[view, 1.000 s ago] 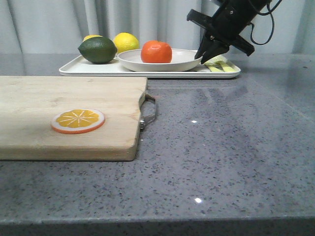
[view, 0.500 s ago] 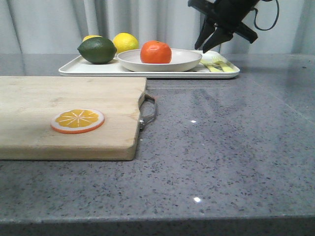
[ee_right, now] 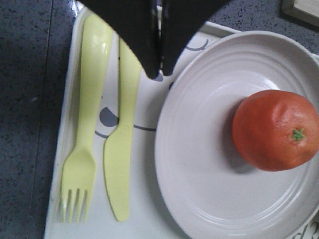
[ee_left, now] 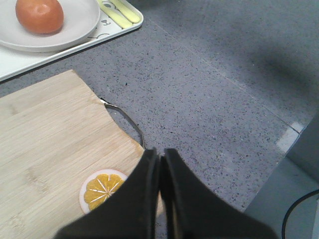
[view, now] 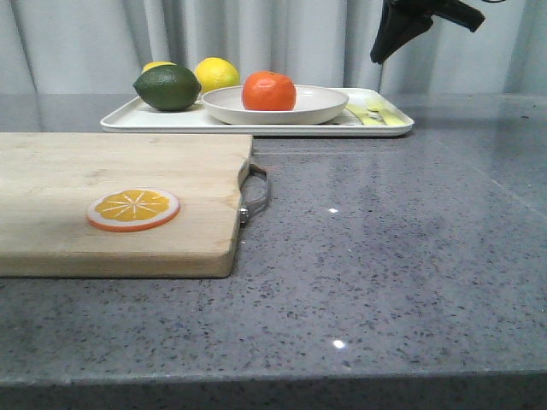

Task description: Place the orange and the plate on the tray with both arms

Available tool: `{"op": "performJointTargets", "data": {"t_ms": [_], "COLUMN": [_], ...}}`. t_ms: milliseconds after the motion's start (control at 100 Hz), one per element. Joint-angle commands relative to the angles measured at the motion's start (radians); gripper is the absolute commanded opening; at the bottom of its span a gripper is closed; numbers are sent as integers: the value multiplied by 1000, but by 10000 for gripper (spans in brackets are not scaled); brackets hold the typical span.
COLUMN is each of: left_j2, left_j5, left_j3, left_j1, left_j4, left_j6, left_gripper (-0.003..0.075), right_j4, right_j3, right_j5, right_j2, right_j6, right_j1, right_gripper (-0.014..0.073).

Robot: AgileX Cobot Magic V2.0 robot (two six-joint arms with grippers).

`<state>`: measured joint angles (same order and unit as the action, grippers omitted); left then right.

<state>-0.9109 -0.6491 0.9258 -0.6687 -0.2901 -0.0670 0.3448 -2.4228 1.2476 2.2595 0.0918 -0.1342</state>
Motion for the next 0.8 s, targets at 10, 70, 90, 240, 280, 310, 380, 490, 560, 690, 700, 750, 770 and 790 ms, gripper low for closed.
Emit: {"op": "performJointTargets", "data": {"t_ms": [10,70,90,240,280,310,380,490,560,690,700,750,770,790], "left_j2": [12,12,12,12,12,12,12,12,12,12,12,12,12,12], "left_j5": [70,70,70,70,70,70,70,70,70,70,70,70,70,70], "left_j3": [29,29,29,29,29,29,29,29,29,29,29,27,27,27], "left_j1": [1,1,1,1,1,1,1,1,1,1,1,1,1,1], "left_j4": [-12,-12,-12,-12,-12,-12,-12,-12,-12,-12,-12,-12,-12,-12], "left_j6": [0,0,0,0,0,0,0,0,0,0,0,0,0,0], "left_gripper": [-19,-18,-19,-19,-19,-19,-19,-19,-19,-19,-19,-19,-19,-19], "right_j4": [1,-12,-16,-32,-39,-46,-58,-71,-72,-72,-72,-73,-74,-75], "right_j3": [-31,-29,-25,55,96,127,213,371,482,710,722,805,840,875], "right_j5": [78,91,91,86,75,65,39,-44,-122,-267,-283,-338,-362,-377], "right_j2": [-110,-133,-141,-227,-257,-278,-333,-438,-516,-666,-683,-742,-766,-791], "right_j6": [-5,-5,-5,-5,-7,-8,-21,-24,-24,-25,-24,-33,-38,-43], "right_j1": [-8,-17,-20,-45,-50,-56,-65,-79,-90,-97,-97,-97,-97,-97], "right_gripper": [-69,-69,-69,-69,-69,-69,-69,-69,-69,-69,-69,-69,-69,-69]}}
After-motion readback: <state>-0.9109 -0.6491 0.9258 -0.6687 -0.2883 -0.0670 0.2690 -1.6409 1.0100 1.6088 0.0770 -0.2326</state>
